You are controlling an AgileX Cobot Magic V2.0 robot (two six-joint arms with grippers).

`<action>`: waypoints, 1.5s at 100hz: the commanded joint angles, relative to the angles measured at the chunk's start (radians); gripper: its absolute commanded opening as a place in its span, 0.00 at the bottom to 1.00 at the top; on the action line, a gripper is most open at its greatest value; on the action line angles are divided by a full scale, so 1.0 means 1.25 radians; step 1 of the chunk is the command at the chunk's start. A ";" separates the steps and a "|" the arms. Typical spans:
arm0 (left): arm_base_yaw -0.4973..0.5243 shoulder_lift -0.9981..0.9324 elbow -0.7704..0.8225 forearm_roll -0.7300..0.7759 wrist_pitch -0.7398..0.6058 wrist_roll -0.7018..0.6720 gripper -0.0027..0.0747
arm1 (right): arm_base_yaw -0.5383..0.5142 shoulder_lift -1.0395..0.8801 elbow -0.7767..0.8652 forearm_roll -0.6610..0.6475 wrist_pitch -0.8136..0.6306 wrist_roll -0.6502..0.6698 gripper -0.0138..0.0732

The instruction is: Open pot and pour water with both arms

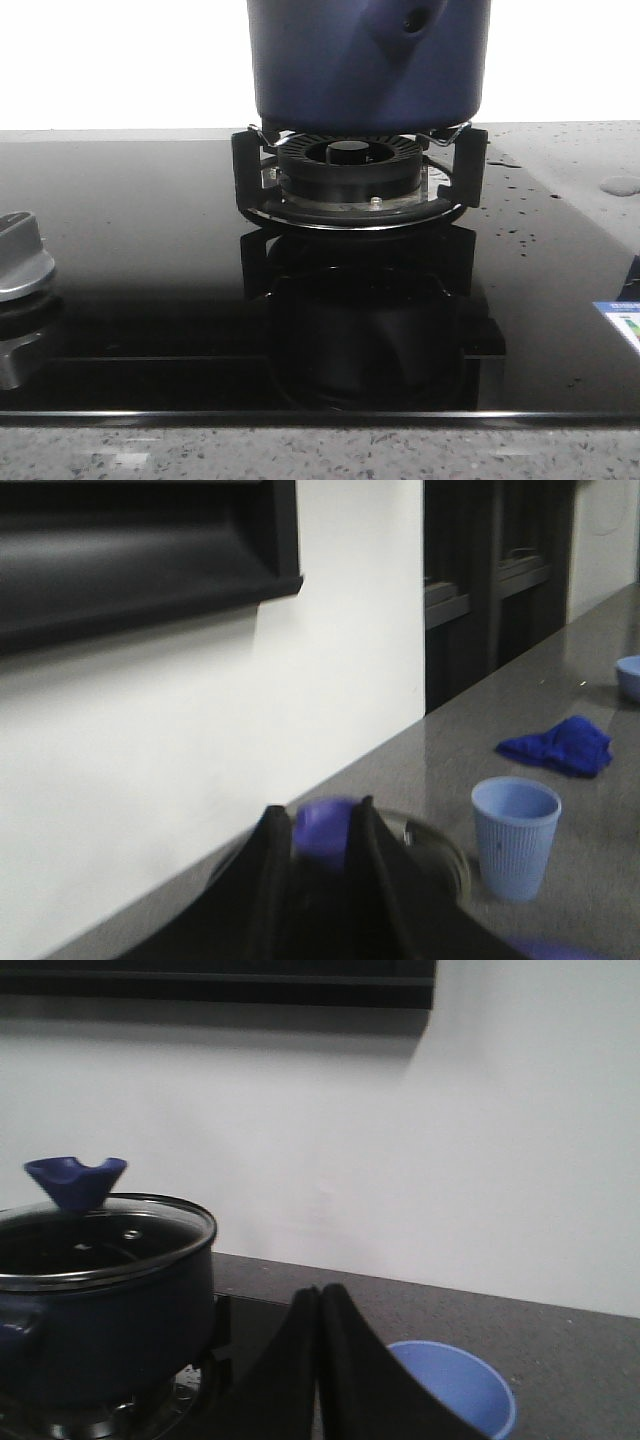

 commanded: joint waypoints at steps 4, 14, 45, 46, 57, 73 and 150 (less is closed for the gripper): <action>0.002 -0.135 0.141 -0.029 -0.069 -0.011 0.07 | 0.062 -0.028 -0.021 -0.012 -0.021 -0.044 0.08; 0.002 -0.227 0.254 -0.033 -0.121 -0.011 0.01 | 0.099 -0.055 -0.021 -0.012 -0.023 -0.052 0.08; 0.002 -0.440 0.448 -0.068 -0.293 -0.011 0.01 | 0.120 -0.108 -0.021 -0.012 -0.023 -0.052 0.08; 0.002 -0.442 0.450 -0.068 -0.293 -0.011 0.01 | 0.120 -0.108 -0.021 -0.012 -0.023 -0.052 0.08; 0.002 -0.463 0.468 -0.070 -0.292 -0.011 0.01 | 0.120 -0.108 -0.021 -0.012 -0.023 -0.052 0.08; 0.002 -0.464 0.471 -0.070 -0.292 -0.011 0.01 | 0.120 -0.108 -0.021 -0.012 -0.023 -0.052 0.08; 0.032 -0.471 0.471 0.315 -0.292 -0.218 0.01 | 0.120 -0.108 -0.021 -0.012 -0.023 -0.052 0.08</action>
